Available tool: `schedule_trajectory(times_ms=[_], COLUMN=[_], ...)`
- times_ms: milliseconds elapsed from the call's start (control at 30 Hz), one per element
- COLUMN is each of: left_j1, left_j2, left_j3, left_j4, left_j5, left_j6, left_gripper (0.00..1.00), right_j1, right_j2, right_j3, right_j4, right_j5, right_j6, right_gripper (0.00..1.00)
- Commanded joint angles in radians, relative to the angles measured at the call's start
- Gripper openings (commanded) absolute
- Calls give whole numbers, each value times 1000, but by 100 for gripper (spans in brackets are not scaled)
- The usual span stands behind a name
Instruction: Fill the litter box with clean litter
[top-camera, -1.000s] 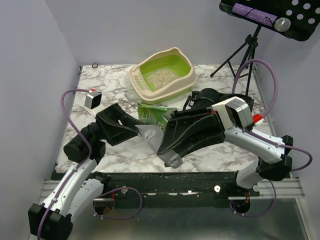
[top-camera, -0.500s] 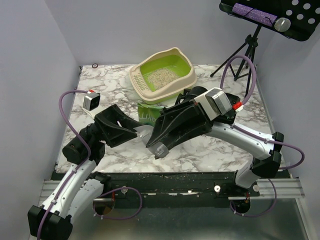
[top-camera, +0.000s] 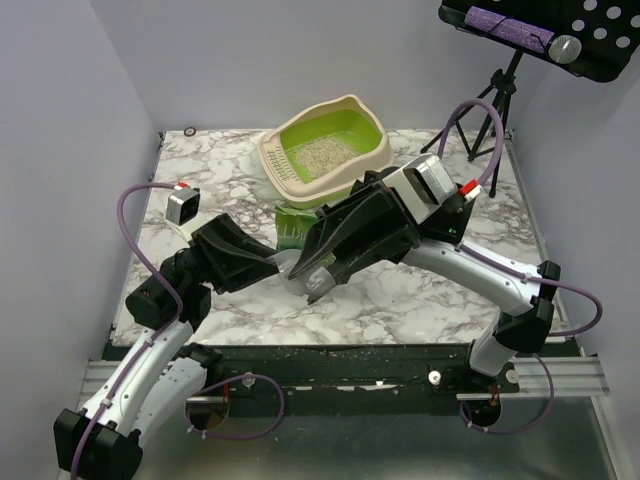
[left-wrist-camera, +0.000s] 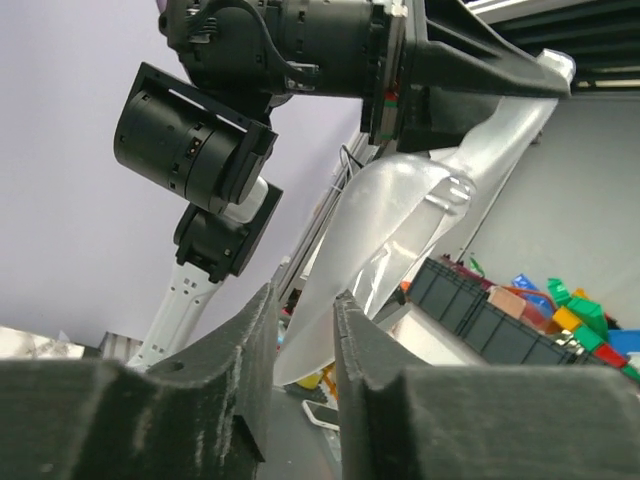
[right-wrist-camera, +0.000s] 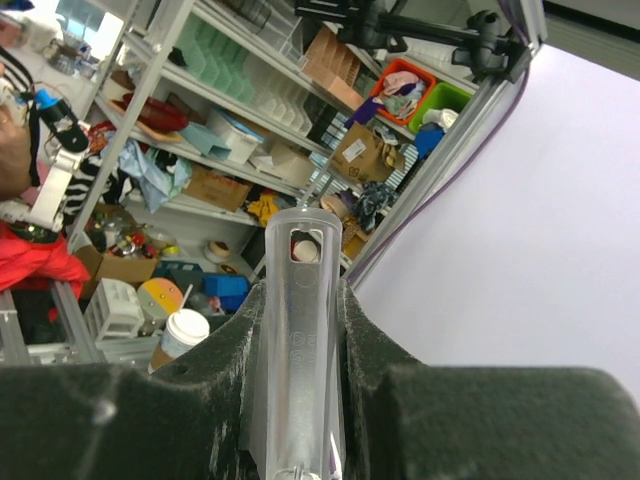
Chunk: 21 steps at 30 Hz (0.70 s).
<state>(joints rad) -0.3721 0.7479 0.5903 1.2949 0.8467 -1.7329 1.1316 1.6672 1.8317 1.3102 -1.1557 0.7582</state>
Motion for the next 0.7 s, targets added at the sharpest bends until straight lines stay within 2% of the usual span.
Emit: schedule_trajectory(times_ms=[0, 167, 267, 500, 567, 667], left_j1=[-27, -33, -33, -34, -34, -34], left_j2=[-5, -8, -42, -235, -240, -231], left_j3=[-12, -9, -7, 74, 95, 95], left_j4=[392, 370, 249, -498, -581, -614], left_j5=[6, 9, 26, 34, 46, 54], left_j6=[22, 52, 145, 669, 740, 765], left_gripper=[24, 0, 0, 0, 0, 0], right_j1=[-19, -26, -30, -65, -82, -116], right_j2=[34, 28, -4, -136, -159, -201], right_j3=[24, 14, -46, -267, -308, -382], right_j4=[304, 325, 325, 245, 235, 222], right_j5=[20, 25, 39, 83, 76, 71], right_j6=[7, 30, 15, -89, -92, -83], right_gripper=[0, 0, 1, 41, 48, 56])
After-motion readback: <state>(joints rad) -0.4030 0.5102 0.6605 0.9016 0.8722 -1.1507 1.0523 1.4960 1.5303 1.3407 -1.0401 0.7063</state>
